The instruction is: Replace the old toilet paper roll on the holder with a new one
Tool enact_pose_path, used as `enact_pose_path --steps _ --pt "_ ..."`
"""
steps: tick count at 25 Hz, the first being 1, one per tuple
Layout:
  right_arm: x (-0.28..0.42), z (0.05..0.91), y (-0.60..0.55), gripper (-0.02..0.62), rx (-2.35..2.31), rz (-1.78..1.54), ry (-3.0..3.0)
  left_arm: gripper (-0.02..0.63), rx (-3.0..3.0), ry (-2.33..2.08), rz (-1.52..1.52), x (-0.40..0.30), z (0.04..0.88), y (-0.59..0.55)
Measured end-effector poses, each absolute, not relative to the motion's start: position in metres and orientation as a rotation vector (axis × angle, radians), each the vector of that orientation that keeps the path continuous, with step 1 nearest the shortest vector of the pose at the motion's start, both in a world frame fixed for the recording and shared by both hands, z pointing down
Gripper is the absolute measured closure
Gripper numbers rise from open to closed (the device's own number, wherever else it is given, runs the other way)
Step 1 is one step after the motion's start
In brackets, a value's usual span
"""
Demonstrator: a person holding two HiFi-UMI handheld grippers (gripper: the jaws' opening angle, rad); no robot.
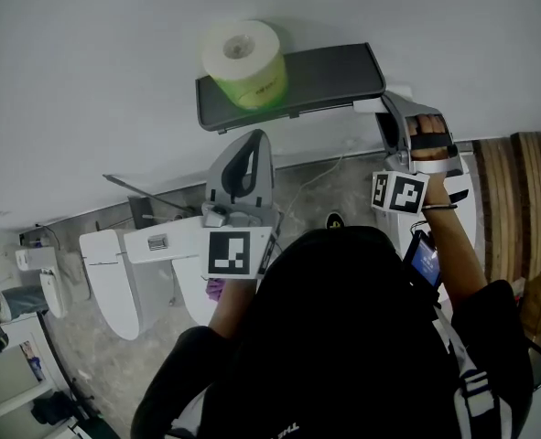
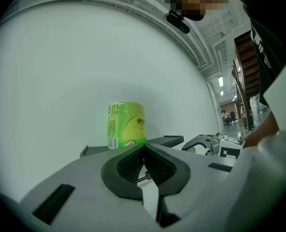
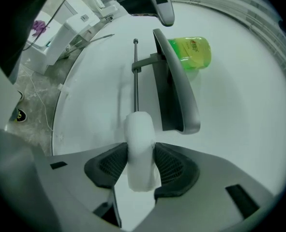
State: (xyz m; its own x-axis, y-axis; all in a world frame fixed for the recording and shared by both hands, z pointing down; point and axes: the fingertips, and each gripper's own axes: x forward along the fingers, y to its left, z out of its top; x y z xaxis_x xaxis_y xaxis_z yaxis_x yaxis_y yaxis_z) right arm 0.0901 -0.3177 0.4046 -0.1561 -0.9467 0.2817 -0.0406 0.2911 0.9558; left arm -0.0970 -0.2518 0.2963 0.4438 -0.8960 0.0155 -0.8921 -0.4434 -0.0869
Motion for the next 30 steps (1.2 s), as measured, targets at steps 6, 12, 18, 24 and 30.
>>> enact_pose_path --steps 6,12,18,24,30 --pt "0.13 0.396 -0.318 0.409 1.01 -1.026 -1.412 0.584 -2.638 1.605 -0.115 -0.093 0.3 -0.253" --pt "0.159 0.356 -0.324 0.409 1.058 -1.093 -1.321 0.584 -2.648 1.562 -0.071 -0.084 0.297 -0.253" --pt "0.14 0.288 -0.325 0.408 1.122 -1.244 -1.352 0.584 -2.657 1.564 -0.068 -0.082 0.299 -0.252" --pt "0.091 0.219 -0.317 0.408 1.195 -1.35 -1.588 0.584 -2.634 1.586 -0.073 -0.088 0.298 -0.25" --pt "0.048 0.156 -0.314 0.409 1.295 -1.261 -2.098 0.584 -2.617 1.627 -0.091 -0.097 0.299 -0.246"
